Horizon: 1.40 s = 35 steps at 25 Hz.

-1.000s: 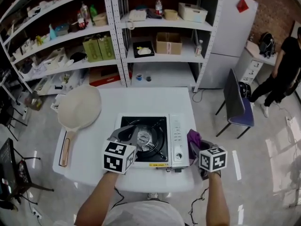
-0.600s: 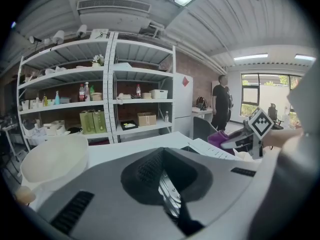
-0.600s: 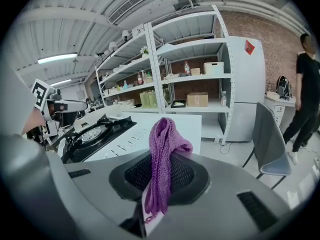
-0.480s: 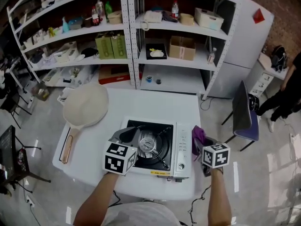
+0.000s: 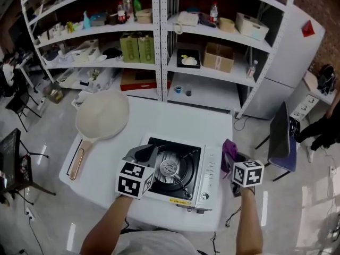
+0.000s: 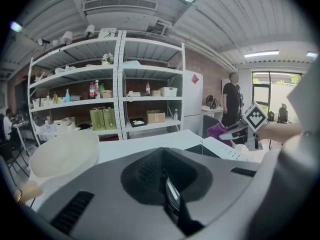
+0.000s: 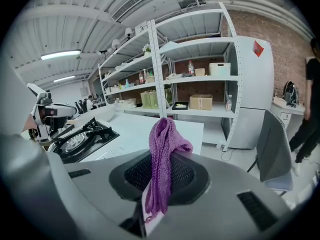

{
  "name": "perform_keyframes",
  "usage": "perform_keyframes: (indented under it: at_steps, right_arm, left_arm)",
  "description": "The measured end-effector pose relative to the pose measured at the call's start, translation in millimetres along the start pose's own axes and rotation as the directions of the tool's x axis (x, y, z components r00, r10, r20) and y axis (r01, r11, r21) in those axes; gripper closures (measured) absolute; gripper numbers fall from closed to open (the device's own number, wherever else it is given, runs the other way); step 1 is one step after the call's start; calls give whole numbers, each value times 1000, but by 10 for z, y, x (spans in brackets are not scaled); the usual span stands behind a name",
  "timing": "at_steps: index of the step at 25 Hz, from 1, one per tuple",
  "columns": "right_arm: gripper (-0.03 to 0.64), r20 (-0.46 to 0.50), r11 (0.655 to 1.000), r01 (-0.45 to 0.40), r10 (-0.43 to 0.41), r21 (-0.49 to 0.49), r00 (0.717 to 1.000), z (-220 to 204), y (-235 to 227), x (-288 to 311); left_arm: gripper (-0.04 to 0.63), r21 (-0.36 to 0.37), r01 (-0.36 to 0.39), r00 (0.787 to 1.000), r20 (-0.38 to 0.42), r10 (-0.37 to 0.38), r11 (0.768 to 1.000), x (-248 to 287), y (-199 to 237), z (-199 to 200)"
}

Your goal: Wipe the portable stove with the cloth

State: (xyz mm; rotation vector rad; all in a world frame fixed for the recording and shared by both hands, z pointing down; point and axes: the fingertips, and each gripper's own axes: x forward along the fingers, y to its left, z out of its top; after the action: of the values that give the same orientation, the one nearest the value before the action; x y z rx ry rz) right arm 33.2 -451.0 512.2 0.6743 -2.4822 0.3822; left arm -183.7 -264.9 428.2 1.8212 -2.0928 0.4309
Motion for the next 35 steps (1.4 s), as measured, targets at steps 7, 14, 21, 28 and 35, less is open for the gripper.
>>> perform_keyframes:
  at_steps: [7,14,21,28,35]
  right_arm:
    - [552,-31,995,-24,21,-99,999,113,-27,30]
    - [552,-101,963,-54,29,-263,995,309,-193,1]
    - [552,-223,898,-186,102,-398,969,509,-156,222]
    - [552,-346,813,-325,163,-483,924,620,151,546]
    - [552,-412,759,-394,182,-519,893,634,482,822]
  left_arm:
    - [591,-3,-21,1000,-7,21,1000,2,91,-31]
    - [591,-8,-32,999,-9,32,999,13,124,-46]
    - [591,-19,-63,998,-19,62,998,-74,235,-71]
    - [591,-46,-120,993,-23,119,992,-226,457,-179]
    - [591,-79,-150,989,-22,149,985,-324,614,-311]
